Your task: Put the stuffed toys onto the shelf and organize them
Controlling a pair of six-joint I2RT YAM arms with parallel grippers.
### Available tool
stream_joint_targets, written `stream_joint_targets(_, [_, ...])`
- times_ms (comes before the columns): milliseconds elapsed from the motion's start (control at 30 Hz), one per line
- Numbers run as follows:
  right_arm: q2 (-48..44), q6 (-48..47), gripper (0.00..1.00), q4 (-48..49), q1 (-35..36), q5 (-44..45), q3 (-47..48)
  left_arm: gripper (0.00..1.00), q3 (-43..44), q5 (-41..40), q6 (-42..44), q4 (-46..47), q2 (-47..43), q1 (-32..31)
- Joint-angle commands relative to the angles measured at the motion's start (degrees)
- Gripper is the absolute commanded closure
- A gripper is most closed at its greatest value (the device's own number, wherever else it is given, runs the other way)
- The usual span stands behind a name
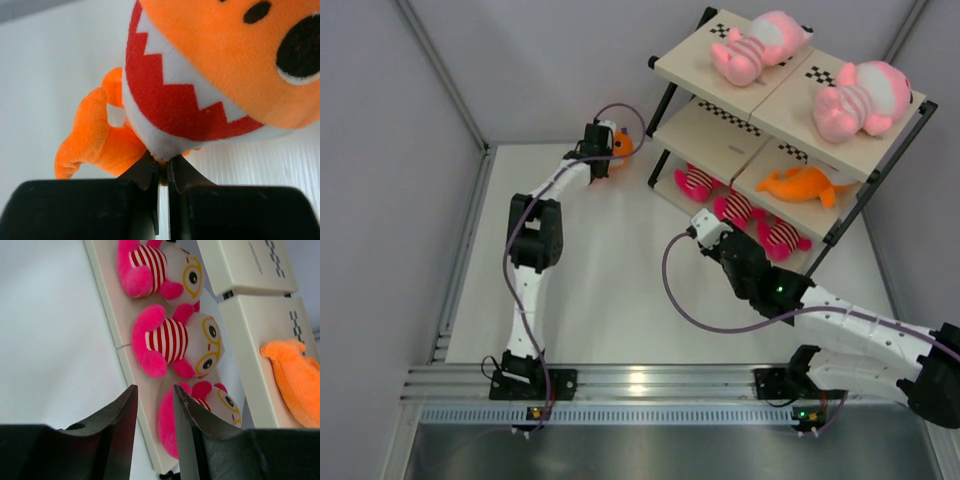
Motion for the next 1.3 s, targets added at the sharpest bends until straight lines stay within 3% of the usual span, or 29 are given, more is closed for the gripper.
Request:
stream_joint_targets(0, [-0.38, 1.04, 0.65, 1.49, 2.89, -3.27, 3.87, 1.0, -11.42, 5.87, -8.39, -3.6, -17.5, 0.99])
stream_joint_targets(167, [-3.36, 3.67, 0.6, 7.47, 3.51, -10.03, 3.08, 1.0, -24.2, 16.61, -16.65, -9.66, -32.3, 0.9])
stream_joint_targets(200, [-3.72, 4.19, 0.58, 10.09, 3.6, -14.31, 2.91, 1.0, -28.57, 22.03, -18.32, -9.84, -36.5, 0.98])
stream_joint_targets(300, [-3.29, 4.9, 0.48, 14.76, 3.86, -22.84, 1.77, 1.0, -33.35, 29.62, -25.79, -12.55, -42.76, 1.16])
stream_joint_targets(400, [-1.18, 0.18, 0.44, 21.61, 5.7, -27.7, 0.62, 1.0, -37.13, 36.13, -31.69, -13.62, -48.22, 1.07])
stream_joint_targets(467, [0.22, -14.55, 0.42, 27.83, 11.21, -29.03, -1.31, 1.0, -38.63, 34.83, -32.66, -13.97, -51.29, 1.07])
stream_joint_targets(500, [2.15, -21.57, 0.36, 29.87, 13.51, -28.85, -2.01, 1.0, -38.28, 33.61, -32.4, -14.5, -53.48, 1.07])
stream_joint_targets(533, [3.56, -34.95, 0.32, 32.76, 15.79, -28.42, -2.89, 1.0, -37.76, 31.85, -31.79, -16.68, -54.2, 1.07])
stream_joint_targets(633, [11.81, -49.89, 0.3, 31.92, 20.82, -25.26, 2.78, 1.0, -36.52, 31.48, -31.26, -19.42, -56.23, 0.99])
stream_joint_targets(867, [32.27, -73.38, 0.3, 33.57, 21.44, -25.7, 14.84, 1.0, -39.51, 29.55, -30.99, -19.42, -61.59, 0.99])
stream_joint_targets(1033, [47.4, -85.52, 0.3, 54.87, 19.69, -21.56, 23.54, 1.0, -39.34, 30.08, -31.52, -19.42, -62.21, 0.99])
stream_joint_targets(1133, [55.41, -93.34, 0.29, 62.2, 17.49, -20.42, 27.41, 1.0, -39.6, 29.82, -31.43, -19.34, -62.91, 0.99])
stream_joint_targets(1267, [60.7, -95.47, 0.29, 63.29, 16.35, -17.26, 31.73, 1.0, -39.6, 30.17, -31.34, -19.42, -63.61, 0.99])
